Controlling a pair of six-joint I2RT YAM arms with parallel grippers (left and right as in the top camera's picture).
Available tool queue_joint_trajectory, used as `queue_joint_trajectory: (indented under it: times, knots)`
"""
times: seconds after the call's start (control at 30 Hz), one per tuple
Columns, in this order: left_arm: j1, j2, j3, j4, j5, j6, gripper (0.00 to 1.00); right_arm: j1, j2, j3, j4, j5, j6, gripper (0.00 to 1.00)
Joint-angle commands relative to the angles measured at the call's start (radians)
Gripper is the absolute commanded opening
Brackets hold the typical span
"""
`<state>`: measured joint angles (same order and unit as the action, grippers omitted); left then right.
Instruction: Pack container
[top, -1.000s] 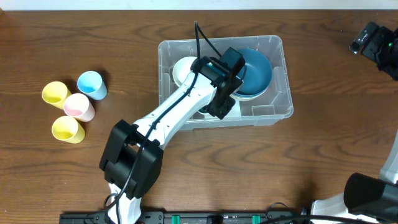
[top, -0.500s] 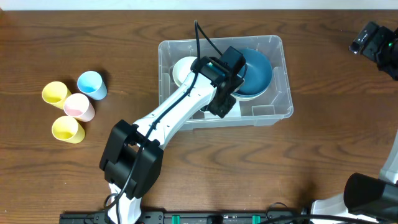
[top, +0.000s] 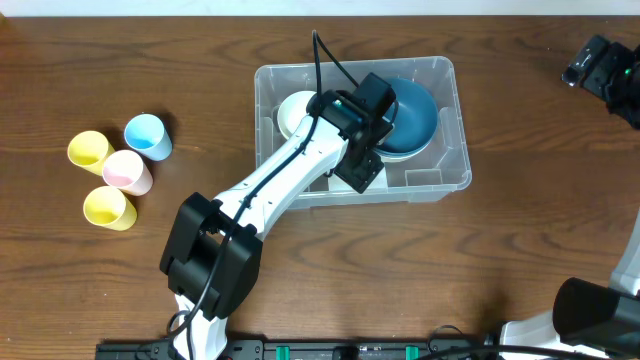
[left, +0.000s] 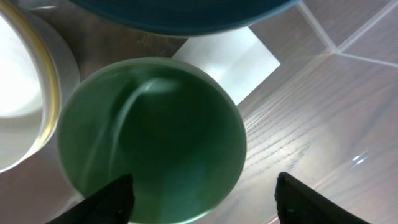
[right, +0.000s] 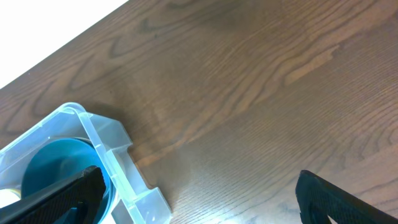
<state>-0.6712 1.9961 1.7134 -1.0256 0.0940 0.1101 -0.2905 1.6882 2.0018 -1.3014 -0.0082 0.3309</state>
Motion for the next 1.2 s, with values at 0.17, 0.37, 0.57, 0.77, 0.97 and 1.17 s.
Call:
queue_joint_trajectory:
  times: [0.17, 0.37, 0.57, 0.77, 0.97, 1.17]
  knots:
    - [-0.002, -0.021, 0.169, -0.096, -0.01, 0.006, 0.77, 0.002, -0.001, -0.002, -0.001, 0.0, 0.013, 0.99]
    - [0.024, -0.111, 0.242, -0.203, -0.156, -0.034, 0.92, 0.002, -0.001, -0.002, -0.001, 0.0, 0.013, 0.99]
    - [0.217, -0.189, 0.242, -0.295, -0.208, -0.152, 0.93, 0.002, -0.001, -0.002, -0.001, 0.0, 0.013, 0.99]
    - [0.51, -0.213, 0.241, -0.328, -0.208, -0.296, 0.93, 0.002, -0.001, -0.002, 0.0, 0.0, 0.013, 0.99]
    - [0.73, -0.198, 0.22, -0.286, -0.199, -0.351, 1.0, 0.002, -0.001, -0.002, 0.0, 0.0, 0.013, 0.99]
    - [0.824, -0.157, 0.199, -0.187, -0.089, -0.275, 1.0, 0.002, -0.001, -0.002, 0.0, 0.0, 0.013, 0.99]
